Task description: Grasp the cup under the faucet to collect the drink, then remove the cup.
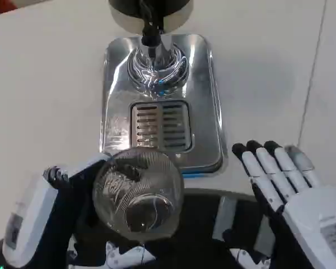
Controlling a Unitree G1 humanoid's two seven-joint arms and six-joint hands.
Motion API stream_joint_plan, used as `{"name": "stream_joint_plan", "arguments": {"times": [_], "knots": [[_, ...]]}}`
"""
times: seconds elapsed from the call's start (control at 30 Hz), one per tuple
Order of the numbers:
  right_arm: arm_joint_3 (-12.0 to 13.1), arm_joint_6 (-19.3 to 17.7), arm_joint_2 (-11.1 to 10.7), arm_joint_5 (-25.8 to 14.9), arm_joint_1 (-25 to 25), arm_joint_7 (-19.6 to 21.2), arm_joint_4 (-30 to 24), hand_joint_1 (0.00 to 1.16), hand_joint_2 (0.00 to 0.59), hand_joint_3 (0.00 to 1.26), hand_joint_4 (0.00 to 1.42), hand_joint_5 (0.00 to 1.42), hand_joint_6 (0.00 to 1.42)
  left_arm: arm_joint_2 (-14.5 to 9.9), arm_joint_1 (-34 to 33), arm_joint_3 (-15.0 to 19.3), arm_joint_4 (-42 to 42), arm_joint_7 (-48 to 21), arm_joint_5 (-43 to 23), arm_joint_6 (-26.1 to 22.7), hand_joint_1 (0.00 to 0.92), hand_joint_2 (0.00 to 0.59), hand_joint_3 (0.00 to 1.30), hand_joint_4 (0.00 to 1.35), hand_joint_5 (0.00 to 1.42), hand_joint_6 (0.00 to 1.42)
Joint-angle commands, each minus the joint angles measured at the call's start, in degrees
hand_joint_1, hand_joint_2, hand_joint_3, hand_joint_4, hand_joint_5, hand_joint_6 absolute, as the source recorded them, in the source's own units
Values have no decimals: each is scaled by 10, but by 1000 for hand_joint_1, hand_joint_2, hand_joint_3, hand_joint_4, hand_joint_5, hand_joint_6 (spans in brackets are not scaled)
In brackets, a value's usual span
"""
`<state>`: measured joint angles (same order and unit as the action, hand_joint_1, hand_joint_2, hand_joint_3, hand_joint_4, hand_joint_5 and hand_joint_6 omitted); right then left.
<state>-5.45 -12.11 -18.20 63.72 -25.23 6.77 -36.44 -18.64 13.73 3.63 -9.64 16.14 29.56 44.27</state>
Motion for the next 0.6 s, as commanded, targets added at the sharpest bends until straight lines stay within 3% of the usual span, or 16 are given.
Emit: {"name": "stream_joint_plan", "arguments": {"times": [0.03, 0.3, 0.6], "knots": [[-9, 4, 4, 5, -6, -11, -9, 406, 423, 0, 0, 0, 0, 8, -1, 8, 0, 2, -10, 8, 752, 74, 1174, 1169, 1299, 1424], [-16, 5, 2, 7, -15, -11, -17, 410, 423, 0, 0, 0, 0, 16, 1, 13, -2, -1, -11, 6, 752, 74, 1166, 1169, 1299, 1424], [-6, 13, 6, 0, -26, -1, -18, 414, 425, 0, 0, 0, 0, 26, -12, 10, 1, -10, -19, -16, 752, 74, 1164, 1169, 1299, 1424]]}}
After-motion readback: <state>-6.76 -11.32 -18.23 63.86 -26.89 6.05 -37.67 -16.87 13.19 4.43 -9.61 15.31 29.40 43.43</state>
